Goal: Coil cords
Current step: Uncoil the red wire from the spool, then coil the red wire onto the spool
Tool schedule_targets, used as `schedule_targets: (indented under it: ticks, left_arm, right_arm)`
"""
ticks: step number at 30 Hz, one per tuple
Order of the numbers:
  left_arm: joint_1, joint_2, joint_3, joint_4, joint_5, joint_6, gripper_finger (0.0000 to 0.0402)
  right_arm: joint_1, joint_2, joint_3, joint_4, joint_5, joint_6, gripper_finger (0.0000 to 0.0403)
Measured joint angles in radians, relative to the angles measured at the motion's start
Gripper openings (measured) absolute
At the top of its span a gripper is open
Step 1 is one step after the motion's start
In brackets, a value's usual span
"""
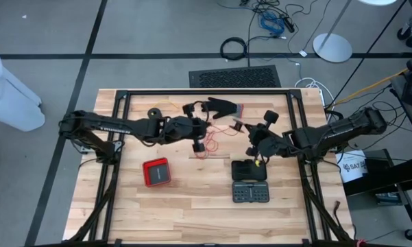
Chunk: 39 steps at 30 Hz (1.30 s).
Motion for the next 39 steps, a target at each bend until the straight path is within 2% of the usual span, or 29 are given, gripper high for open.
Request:
schedule_targets:
  ticks: [4,9,12,15,19,21,26,31,36,39]
  left_arm:
    - [0.030,0.004,-0.011,-0.039,-0.046,-0.010,0.0000]
    - [0.064,0.010,-0.029,-0.034,-0.010,-0.064,0.0011]
    - [0.078,0.019,-0.036,-0.011,0.098,-0.089,0.0025]
    - [0.078,0.041,-0.037,0.033,0.263,-0.089,0.0049]
    - [0.061,0.080,-0.037,0.116,0.472,-0.090,0.0102]
    - [0.047,0.091,-0.037,0.132,0.521,-0.092,0.0131]
    - [0.037,0.084,-0.037,0.175,0.507,-0.069,0.0173]
    - [0.036,0.092,-0.037,0.300,0.447,-0.004,0.0177]
    - [0.034,0.102,-0.037,0.353,0.448,-0.002,0.0177]
    - [0.023,0.115,-0.037,0.382,0.450,-0.002,0.0177]
  right_arm:
    - [0.050,-0.013,0.000,-0.055,-0.025,0.057,0.0000]
    - [0.087,-0.037,0.000,-0.174,-0.007,0.163,0.0000]
    - [0.100,-0.046,0.000,-0.208,0.029,0.169,0.0000]
    - [0.102,-0.048,0.000,-0.213,0.054,0.116,0.0000]
    - [0.102,-0.048,0.000,-0.224,0.063,0.022,0.0000]
    - [0.102,-0.048,0.000,-0.241,0.061,-0.029,0.0000]
    - [0.109,-0.071,0.000,-0.254,-0.023,-0.101,0.0000]
    - [0.109,-0.099,0.000,-0.113,-0.182,-0.235,0.0000]
    - [0.108,-0.102,0.000,0.015,-0.217,-0.350,0.0000]
    - [0.106,-0.103,0.000,0.071,-0.275,-0.389,0.0000]
